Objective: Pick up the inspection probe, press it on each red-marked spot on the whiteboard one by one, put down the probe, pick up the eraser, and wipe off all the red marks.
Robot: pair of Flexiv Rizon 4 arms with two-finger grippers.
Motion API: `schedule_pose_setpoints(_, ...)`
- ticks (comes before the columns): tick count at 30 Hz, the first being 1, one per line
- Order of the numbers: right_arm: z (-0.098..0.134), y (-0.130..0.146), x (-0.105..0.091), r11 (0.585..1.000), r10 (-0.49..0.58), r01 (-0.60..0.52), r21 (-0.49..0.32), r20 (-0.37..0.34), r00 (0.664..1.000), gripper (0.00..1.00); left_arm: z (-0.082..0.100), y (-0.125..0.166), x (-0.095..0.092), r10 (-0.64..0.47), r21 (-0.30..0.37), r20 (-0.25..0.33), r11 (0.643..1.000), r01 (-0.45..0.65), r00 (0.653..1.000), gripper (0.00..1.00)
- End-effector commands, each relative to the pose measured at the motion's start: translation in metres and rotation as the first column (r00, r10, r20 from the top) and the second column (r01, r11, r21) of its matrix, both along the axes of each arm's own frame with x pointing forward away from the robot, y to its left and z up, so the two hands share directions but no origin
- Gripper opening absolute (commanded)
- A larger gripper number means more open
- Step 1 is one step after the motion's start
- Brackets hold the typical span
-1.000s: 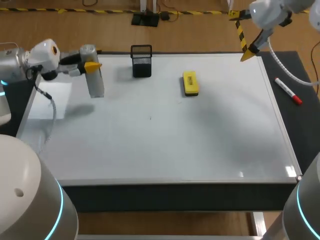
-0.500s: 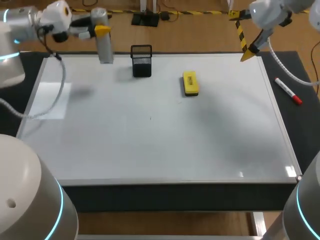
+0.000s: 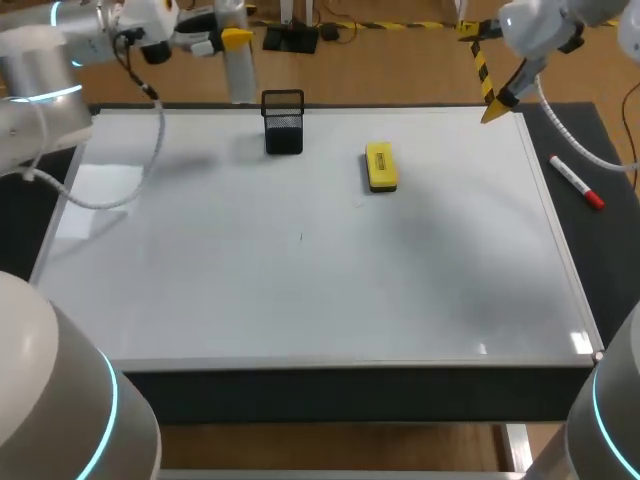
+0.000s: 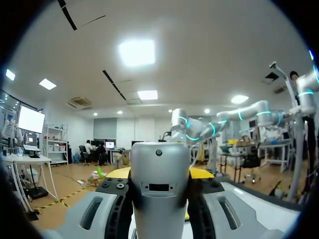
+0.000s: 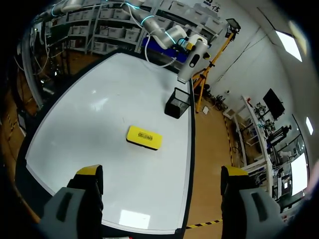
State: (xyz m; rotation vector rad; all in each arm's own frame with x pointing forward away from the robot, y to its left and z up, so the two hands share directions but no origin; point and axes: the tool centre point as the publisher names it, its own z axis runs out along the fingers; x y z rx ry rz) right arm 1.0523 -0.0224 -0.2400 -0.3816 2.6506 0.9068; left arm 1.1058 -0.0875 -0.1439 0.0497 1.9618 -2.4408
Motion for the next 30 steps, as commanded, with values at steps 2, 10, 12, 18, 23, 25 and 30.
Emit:
schedule_pose_setpoints(2,0.001,0.000,0.000,1.000,0.001,-0.001,-0.004,-0.001,1.000,1.00,-0.001,-0.016,0.014,-0.123,-0.007,0.035,0.992,0.123,0.992,0.00)
schedule_pose_setpoints(10,0.001,0.000,0.000,1.000,0.001,-0.001,-0.004,-0.001,1.000,1.00,-0.006,-0.042,0.021,-0.165,-0.012,0.032,0.986,0.166,0.986,0.00)
schedule_pose_setpoints(12,0.001,0.000,0.000,1.000,0.001,-0.001,-0.004,-0.001,1.000,1.00,-0.009,-0.047,0.021,-0.171,-0.017,0.026,0.985,0.172,0.985,0.00)
schedule_pose_setpoints(18,0.001,0.000,0.000,1.000,0.001,-0.001,-0.004,-0.001,1.000,1.00,-0.016,-0.057,0.019,-0.164,-0.016,0.022,0.986,0.164,0.986,0.00)
schedule_pose_setpoints(23,0.001,0.000,0.000,1.000,0.001,-0.001,-0.004,-0.001,1.000,1.00,-0.023,-0.060,0.020,-0.146,-0.016,0.015,0.989,0.146,0.989,0.00)
schedule_pose_setpoints(25,0.001,0.000,0.000,1.000,0.001,-0.001,-0.004,-0.001,1.000,1.00,-0.026,-0.059,0.021,-0.138,-0.016,0.014,0.990,0.138,0.990,0.00)
schedule_pose_setpoints(30,0.001,0.000,0.000,1.000,0.001,-0.001,-0.004,-0.001,1.000,1.00,-0.034,-0.059,0.022,-0.125,-0.018,0.009,0.992,0.125,0.992,0.00)
